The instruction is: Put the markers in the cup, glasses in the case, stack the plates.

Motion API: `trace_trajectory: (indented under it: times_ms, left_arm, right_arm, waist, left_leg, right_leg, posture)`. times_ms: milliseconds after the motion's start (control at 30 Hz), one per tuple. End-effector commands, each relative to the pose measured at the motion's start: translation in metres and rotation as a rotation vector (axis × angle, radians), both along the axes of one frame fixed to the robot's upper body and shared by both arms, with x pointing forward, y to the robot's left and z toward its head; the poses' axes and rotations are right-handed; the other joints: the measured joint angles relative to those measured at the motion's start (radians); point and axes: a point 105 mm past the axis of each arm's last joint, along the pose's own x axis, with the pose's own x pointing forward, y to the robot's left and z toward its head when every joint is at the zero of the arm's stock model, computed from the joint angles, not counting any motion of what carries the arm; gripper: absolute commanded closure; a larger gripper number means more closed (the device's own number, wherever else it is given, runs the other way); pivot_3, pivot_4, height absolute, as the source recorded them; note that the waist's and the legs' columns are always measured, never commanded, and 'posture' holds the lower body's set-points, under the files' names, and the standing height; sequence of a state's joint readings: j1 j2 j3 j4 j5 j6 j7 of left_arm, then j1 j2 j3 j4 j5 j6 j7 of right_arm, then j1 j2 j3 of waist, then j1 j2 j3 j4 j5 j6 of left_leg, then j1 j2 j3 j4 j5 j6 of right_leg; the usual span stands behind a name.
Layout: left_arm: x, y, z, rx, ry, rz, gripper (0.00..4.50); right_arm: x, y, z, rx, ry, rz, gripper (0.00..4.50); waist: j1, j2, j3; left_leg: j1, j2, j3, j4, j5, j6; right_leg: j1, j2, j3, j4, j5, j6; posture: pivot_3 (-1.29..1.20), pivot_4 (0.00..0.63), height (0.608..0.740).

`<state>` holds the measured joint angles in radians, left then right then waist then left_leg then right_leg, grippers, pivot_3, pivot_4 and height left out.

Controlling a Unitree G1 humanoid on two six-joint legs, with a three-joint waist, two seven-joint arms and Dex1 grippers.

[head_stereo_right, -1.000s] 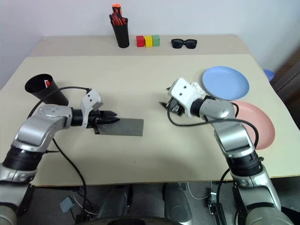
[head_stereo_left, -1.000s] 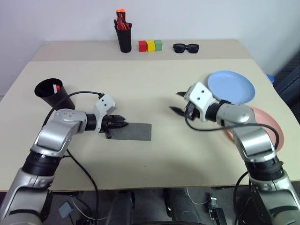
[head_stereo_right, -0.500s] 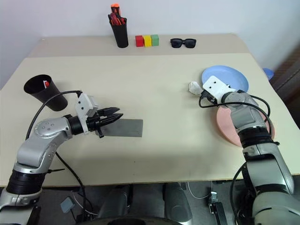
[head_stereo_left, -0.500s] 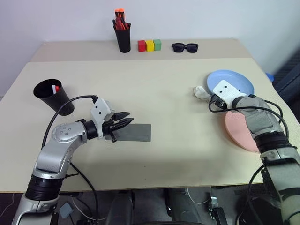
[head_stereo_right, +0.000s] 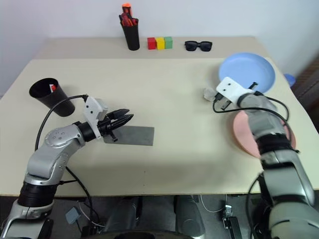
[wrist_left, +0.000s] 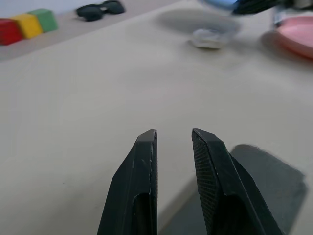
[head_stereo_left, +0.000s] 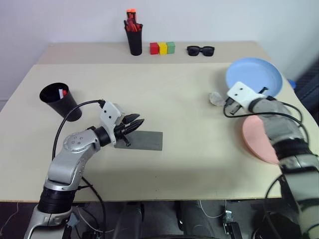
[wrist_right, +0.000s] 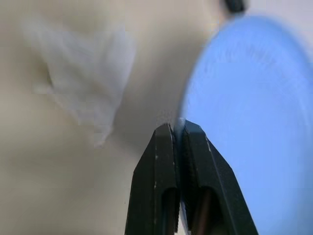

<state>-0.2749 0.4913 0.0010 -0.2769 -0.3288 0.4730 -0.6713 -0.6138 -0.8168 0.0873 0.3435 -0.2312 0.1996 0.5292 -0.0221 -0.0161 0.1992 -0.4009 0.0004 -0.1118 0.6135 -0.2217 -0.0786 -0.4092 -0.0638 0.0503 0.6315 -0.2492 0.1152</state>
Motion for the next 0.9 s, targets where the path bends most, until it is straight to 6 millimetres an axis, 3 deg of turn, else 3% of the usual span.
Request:
trace_trajectory:
  times_ms: [33, 133, 233, 333, 367, 467, 533, 667, 900]
  left_arm:
    - [0.002, -0.003, 0.01, -0.029, -0.054, -0.017, 3.42]
    - [0.006, -0.009, 0.015, -0.052, -0.074, -0.077, 3.42]
    - [-0.002, -0.029, 0.018, -0.058, -0.089, -0.226, 3.42]
    - [-0.008, -0.041, 0.015, -0.035, -0.091, -0.324, 3.42]
    - [-0.005, -0.043, 0.013, -0.022, -0.094, -0.325, 3.42]
    - [0.001, -0.045, 0.012, -0.006, -0.104, -0.317, 3.42]
    - [0.002, -0.044, 0.015, -0.005, -0.115, -0.31, 3.42]
    - [0.003, -0.039, 0.017, 0.007, -0.132, -0.267, 3.42]
    - [-0.005, -0.023, 0.02, 0.017, -0.149, -0.169, 3.42]
  right_arm:
    - [-0.049, 0.003, 0.04, 0.065, -0.053, 0.104, 4.47]
    - [-0.1, -0.006, 0.032, 0.058, 0.065, 0.109, 4.47]
    - [-0.144, -0.017, 0.014, 0.067, 0.219, 0.063, 4.47]
    - [-0.161, -0.019, 0.002, 0.105, 0.309, 0.028, 4.47]
    - [-0.162, -0.017, -0.002, 0.099, 0.322, 0.028, 4.18]
    - [-0.15, -0.005, 0.0, 0.095, 0.27, 0.056, 3.1]
    - [-0.135, 0.003, 0.005, 0.081, 0.21, 0.084, 2.13]
    - [-0.092, 0.033, 0.007, 0.164, 0.096, 0.159, 2.13]
    - [-0.005, 0.065, -0.013, 0.274, 0.045, 0.142, 2.13]
  waist:
    - [0.014, 0.0, 0.0]
    - [0.018, 0.001, 0.0]
    - [0.012, 0.001, -0.001]
    - [-0.008, 0.001, -0.001]
    - [-0.015, 0.001, -0.001]
    - [-0.027, 0.0, -0.001]
    - [-0.031, 0.001, -0.001]
    - [-0.026, 0.0, -0.001]
    - [-0.02, 0.0, 0.0]
  left_leg:
    - [0.0, 0.0, 0.0, 0.001, -0.001, 0.001]
    - [-0.001, 0.0, 0.0, 0.002, -0.001, 0.002]
    - [0.0, 0.0, 0.0, 0.003, -0.001, 0.002]
    - [0.007, 0.0, 0.005, 0.003, -0.001, 0.002]
    - [0.01, 0.0, 0.007, 0.003, -0.001, 0.002]
    - [0.013, 0.001, 0.007, 0.004, -0.001, 0.002]
    - [0.013, 0.001, 0.007, 0.005, -0.001, 0.002]
    - [0.011, 0.001, 0.006, 0.004, -0.001, 0.002]
    - [0.009, 0.001, 0.005, 0.002, -0.001, 0.002]
  right_leg:
    - [0.0, 0.0, 0.0, 0.0, 0.0, 0.0]
    - [0.001, 0.0, -0.001, -0.001, 0.0, 0.0]
    - [0.003, 0.0, -0.001, -0.002, -0.001, 0.0]
    - [0.007, 0.0, 0.003, -0.002, -0.003, -0.004]
    - [0.009, 0.0, 0.004, -0.002, -0.003, -0.004]
    - [0.012, 0.0, 0.004, -0.002, -0.004, -0.003]
    - [0.012, 0.0, 0.004, -0.001, -0.003, -0.003]
    - [0.01, 0.0, 0.004, -0.001, -0.002, -0.006]
    - [0.008, 0.0, 0.004, -0.001, 0.0, -0.001]
  posture:
    - [0.0, 0.15, 0.74]
    - [0.0, 0.15, 0.74]
    - [0.0, 0.15, 0.74]
    - [0.0, 0.15, 0.74]
    - [0.0, 0.15, 0.74]
    - [0.0, 0.15, 0.74]
    - [0.0, 0.15, 0.74]
    - [0.0, 0.15, 0.74]
    - [0.0, 0.15, 0.74]
